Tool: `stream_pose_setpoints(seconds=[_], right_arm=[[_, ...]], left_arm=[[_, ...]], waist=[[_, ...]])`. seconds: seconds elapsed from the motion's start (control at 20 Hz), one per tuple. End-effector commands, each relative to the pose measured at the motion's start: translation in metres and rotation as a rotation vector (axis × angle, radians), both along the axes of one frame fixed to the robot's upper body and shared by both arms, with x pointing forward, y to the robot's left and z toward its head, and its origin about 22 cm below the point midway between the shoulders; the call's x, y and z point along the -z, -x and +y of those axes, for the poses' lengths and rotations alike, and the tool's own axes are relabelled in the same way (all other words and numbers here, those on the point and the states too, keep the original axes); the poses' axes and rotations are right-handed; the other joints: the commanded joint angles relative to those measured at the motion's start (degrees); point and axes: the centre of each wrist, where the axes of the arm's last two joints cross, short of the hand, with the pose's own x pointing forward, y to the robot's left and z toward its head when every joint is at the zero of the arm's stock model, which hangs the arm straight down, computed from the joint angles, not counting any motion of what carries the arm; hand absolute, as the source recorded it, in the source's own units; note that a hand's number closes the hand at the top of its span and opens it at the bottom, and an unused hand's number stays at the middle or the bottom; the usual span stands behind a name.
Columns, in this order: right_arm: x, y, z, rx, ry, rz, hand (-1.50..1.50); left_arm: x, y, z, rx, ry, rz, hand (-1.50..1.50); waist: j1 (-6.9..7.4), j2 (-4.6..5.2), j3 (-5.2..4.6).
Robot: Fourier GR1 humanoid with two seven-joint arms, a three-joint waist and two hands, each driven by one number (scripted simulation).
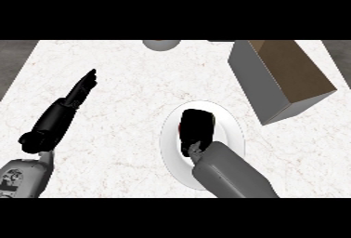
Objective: Pick the can from the plate and place it in the cardboard box
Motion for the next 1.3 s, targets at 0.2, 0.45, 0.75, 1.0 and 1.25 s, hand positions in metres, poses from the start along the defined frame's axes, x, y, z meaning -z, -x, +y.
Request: stream_pose_setpoints(seconds=[0.2, 0.45, 0.75, 1.0, 1.25], right_arm=[[0.003, -0.011, 0.010, -0.045, 0.089, -0.153, 1.50], [0.003, 0.006, 0.015, -0.105, 0.116, -0.247, 1.50], [-0.048, -0.084, 0.000, -0.068, -0.085, -0.342, 1.50], [-0.089, -0.121, -0.009, -0.086, -0.069, -0.484, 1.50], [-0.116, -0.130, 0.014, -0.108, -0.037, -0.599, 1.50]], left_arm=[[0.003, 0.003, -0.007, 0.013, 0.003, -0.009, 0.00], [0.002, 0.000, -0.017, -0.009, -0.008, -0.010, 0.00], [-0.010, -0.006, -0.033, 0.062, 0.000, -0.037, 0.00], [-0.003, -0.005, -0.037, 0.090, 0.012, -0.041, 0.00], [-0.009, -0.011, -0.026, 0.055, 0.012, -0.028, 0.00]], waist=[[0.32, 0.09, 0.00], [-0.18, -0.01, 0.00], [3.72, 1.75, 0.09], [4.98, 2.02, -0.01], [3.40, 1.13, -0.04]])
